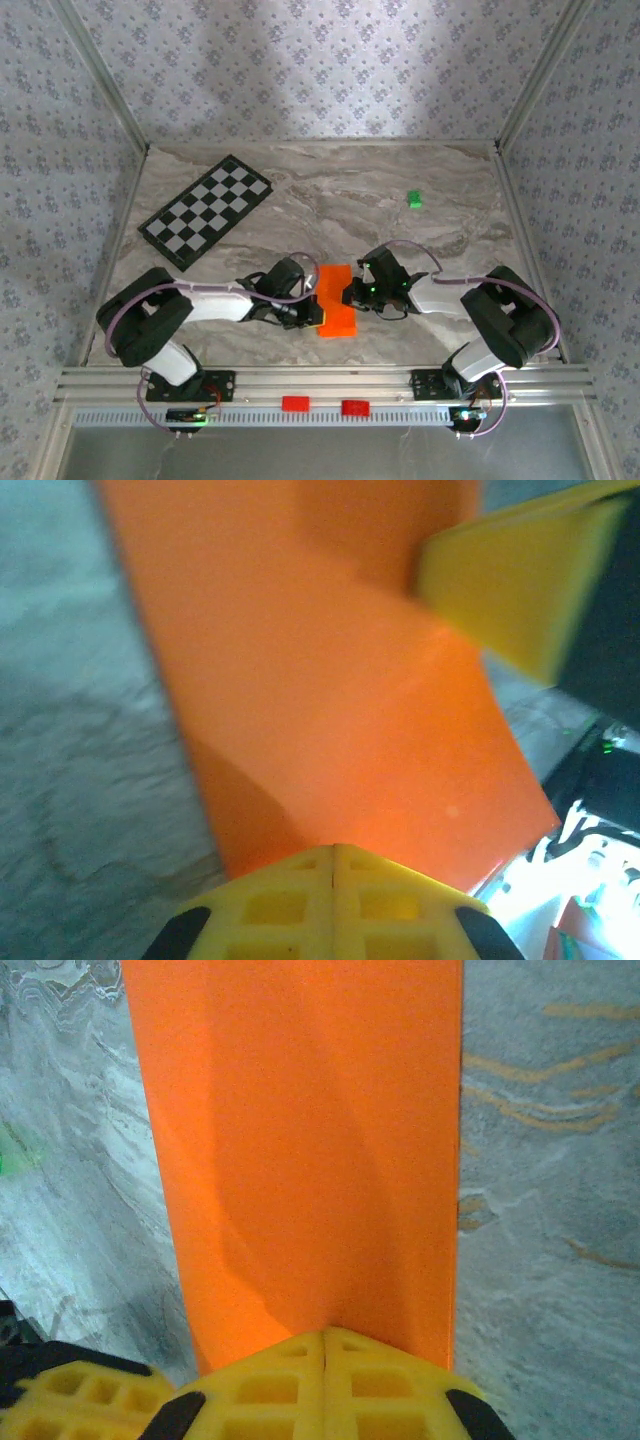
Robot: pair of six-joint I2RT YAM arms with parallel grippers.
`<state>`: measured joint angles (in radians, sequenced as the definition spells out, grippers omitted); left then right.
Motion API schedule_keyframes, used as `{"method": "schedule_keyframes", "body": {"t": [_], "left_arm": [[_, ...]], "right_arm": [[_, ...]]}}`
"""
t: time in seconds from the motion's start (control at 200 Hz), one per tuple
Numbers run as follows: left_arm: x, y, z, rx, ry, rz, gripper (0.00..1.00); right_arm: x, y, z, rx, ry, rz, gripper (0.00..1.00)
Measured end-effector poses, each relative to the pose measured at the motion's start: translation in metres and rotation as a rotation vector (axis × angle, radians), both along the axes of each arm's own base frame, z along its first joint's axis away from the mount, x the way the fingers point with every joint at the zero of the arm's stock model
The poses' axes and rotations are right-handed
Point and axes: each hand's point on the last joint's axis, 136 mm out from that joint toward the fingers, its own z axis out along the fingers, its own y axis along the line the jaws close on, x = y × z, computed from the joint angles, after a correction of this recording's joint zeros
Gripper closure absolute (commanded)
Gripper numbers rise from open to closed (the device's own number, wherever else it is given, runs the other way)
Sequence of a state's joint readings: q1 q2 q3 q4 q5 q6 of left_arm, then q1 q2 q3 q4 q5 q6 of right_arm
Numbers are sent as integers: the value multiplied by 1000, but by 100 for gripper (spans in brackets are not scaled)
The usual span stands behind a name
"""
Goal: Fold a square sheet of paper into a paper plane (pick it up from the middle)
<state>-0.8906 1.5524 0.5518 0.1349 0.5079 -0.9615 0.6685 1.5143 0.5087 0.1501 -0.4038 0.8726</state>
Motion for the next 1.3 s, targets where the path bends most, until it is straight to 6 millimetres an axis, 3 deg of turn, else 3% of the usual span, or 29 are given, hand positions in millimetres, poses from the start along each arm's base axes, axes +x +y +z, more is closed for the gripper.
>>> {"method": "schedule_keyframes", "body": {"t": [0.4, 0.605, 0.73, 0.935, 1.094, 1.304], "left_arm": [[-19, 22, -1, 20, -25, -40, 100], [-12, 11, 28, -58, -74, -23, 100], [-4, -2, 36, -94, -84, -18, 100], [-14, -11, 16, -73, -29, -52, 100], [-31, 8, -6, -20, 4, -70, 100], [-37, 19, -5, -33, -24, -67, 100]], "right_arm": [[0, 1, 0, -4, -7, -1, 100], [0, 1, -1, -5, -10, -1, 100], [-1, 1, -1, -4, -7, -5, 100], [-1, 2, -2, -10, -14, -4, 100], [-1, 2, -2, -14, -16, -5, 100], [-2, 2, -3, -18, -16, -5, 100]]}}
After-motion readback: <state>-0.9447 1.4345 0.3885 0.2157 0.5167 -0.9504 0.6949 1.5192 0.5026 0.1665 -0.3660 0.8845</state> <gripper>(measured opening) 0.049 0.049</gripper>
